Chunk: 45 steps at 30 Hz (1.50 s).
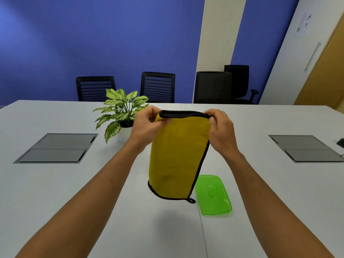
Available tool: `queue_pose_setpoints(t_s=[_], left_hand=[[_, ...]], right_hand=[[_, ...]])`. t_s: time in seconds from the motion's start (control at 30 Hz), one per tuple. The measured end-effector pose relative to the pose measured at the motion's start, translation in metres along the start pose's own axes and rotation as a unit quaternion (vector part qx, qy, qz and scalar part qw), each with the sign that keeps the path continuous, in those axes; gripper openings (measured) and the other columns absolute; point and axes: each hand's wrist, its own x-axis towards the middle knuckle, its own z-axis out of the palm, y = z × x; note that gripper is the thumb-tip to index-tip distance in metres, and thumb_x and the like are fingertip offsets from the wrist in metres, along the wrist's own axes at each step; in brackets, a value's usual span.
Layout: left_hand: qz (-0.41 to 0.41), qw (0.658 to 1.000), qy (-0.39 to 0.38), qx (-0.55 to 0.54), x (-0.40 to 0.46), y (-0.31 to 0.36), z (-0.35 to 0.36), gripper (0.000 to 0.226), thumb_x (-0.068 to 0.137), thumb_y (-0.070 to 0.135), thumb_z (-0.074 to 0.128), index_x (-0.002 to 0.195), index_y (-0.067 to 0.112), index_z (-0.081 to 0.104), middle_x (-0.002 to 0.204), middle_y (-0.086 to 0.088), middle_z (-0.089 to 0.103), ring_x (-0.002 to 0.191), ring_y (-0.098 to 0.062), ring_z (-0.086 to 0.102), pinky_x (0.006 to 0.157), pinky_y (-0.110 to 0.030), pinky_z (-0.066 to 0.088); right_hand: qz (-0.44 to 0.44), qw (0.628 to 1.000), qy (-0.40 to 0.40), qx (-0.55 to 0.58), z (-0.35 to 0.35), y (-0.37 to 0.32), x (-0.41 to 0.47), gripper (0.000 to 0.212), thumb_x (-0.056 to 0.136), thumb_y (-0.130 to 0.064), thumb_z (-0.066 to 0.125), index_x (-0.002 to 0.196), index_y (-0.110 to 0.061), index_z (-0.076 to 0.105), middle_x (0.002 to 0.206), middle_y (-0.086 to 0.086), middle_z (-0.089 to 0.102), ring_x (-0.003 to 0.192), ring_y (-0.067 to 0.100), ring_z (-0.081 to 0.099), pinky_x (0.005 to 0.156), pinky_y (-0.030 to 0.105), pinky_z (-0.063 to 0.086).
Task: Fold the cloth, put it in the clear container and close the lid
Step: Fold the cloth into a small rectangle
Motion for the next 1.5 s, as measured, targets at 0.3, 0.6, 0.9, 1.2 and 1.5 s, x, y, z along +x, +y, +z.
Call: queue_pose_setpoints(t_s=[0.3,0.6,0.9,1.2,1.5], left_hand=[[0.073,0.992,-0.076,0.072,0.001,0.002,0.030,0.021,0.078,0.005,0.068,0.076,0.025,0.064,0.065,0.000,0.061,0.060,-0.009,0.048,0.054,-0.026,0.039],[0.042,0.995,-0.092,0.019,-0.017,-0.020,0.029,0.013,0.085,0.025,0.072,0.095,0.018,0.068,0.082,-0.001,0.069,0.073,-0.011,0.060,0.062,-0.026,0.050],[-0.124,0.980,-0.142,0.063,-0.070,-0.117,-0.006,0.011,0.088,0.033,0.067,0.086,0.022,0.068,0.076,0.010,0.066,0.071,-0.005,0.061,0.065,-0.025,0.048],[-0.219,0.965,-0.082,0.115,-0.110,-0.173,-0.023,0.012,0.095,0.020,0.061,0.089,0.011,0.065,0.079,0.001,0.060,0.076,-0.015,0.055,0.066,-0.022,0.041],[-0.240,0.958,0.110,-0.117,-0.086,-0.146,-0.035,0.020,0.101,0.026,0.047,0.103,0.013,0.063,0.098,-0.010,0.063,0.094,-0.024,0.063,0.080,-0.041,0.056]], right_hand=[[-0.154,0.985,-0.061,0.051,0.032,-0.046,-0.009,0.028,0.093,-0.033,0.055,0.114,-0.016,0.061,0.106,0.002,0.065,0.095,0.013,0.057,0.081,0.024,0.047],[-0.119,0.991,0.023,0.047,0.035,-0.042,-0.004,0.015,0.095,-0.026,0.054,0.091,-0.013,0.060,0.087,0.000,0.063,0.076,0.013,0.056,0.063,0.029,0.049],[-0.076,0.994,0.072,0.041,-0.006,-0.013,0.022,0.021,0.097,-0.030,0.051,0.093,-0.010,0.058,0.086,-0.004,0.057,0.077,0.008,0.052,0.064,0.016,0.041],[-0.025,0.994,0.103,0.032,-0.038,0.008,0.036,0.023,0.098,-0.029,0.051,0.099,-0.007,0.059,0.091,-0.002,0.057,0.075,-0.001,0.051,0.065,0.004,0.036],[0.123,0.984,0.122,0.047,-0.048,0.062,0.017,0.021,0.097,-0.033,0.052,0.101,-0.013,0.057,0.097,-0.001,0.058,0.087,0.012,0.051,0.067,0.012,0.036]])
